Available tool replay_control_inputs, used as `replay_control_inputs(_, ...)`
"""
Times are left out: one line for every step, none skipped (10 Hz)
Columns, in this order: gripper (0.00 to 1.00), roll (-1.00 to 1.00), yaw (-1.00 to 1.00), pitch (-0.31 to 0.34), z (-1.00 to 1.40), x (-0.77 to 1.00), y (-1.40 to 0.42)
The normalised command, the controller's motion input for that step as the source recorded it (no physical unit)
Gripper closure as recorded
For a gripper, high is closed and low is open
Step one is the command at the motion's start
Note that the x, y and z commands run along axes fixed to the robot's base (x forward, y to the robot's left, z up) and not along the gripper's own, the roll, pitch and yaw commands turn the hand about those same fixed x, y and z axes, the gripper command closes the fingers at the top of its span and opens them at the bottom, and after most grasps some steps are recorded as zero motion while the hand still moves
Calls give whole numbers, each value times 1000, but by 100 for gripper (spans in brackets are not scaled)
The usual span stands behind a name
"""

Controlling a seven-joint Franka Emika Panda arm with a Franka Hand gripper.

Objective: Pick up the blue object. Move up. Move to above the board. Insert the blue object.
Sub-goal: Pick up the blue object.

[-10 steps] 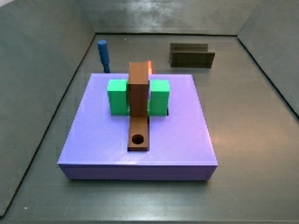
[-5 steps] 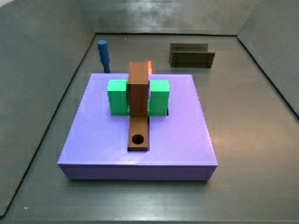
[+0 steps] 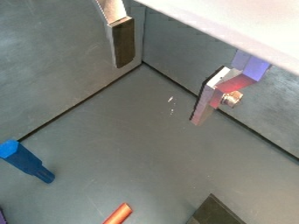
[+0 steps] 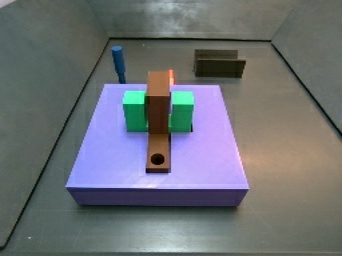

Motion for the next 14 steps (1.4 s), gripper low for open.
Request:
replay_control_inputs(0, -9, 0, 34, -74, 0, 11)
replay_control_inputs(0, -6, 0, 29, -74, 0, 14)
replay_control_inputs(0, 0, 0, 31, -83, 0, 14)
replay_control_inputs(0, -1, 0, 20, -69, 0, 14)
replay_control_inputs(0, -3, 0, 30, -91, 0, 20)
replay_control_inputs(0, -3, -3, 27, -106, -6, 31)
replay_control_inputs(0, -4, -9, 20, -111, -26, 43)
replay_control_inputs(0, -4, -11, 27, -114, -14, 46)
replay_control_inputs(0, -4, -14, 10, -100, -46, 49)
replay_control_inputs(0, 0, -11, 23, -109, -11, 46)
replay_control_inputs(0, 0, -14, 10, -103, -31, 46)
replay_control_inputs(0, 0, -14, 10, -109, -40, 60)
replay_control_inputs(0, -1, -20, 21, -123, -31, 63)
replay_control_inputs(0, -4, -20, 9, -109, -49, 57)
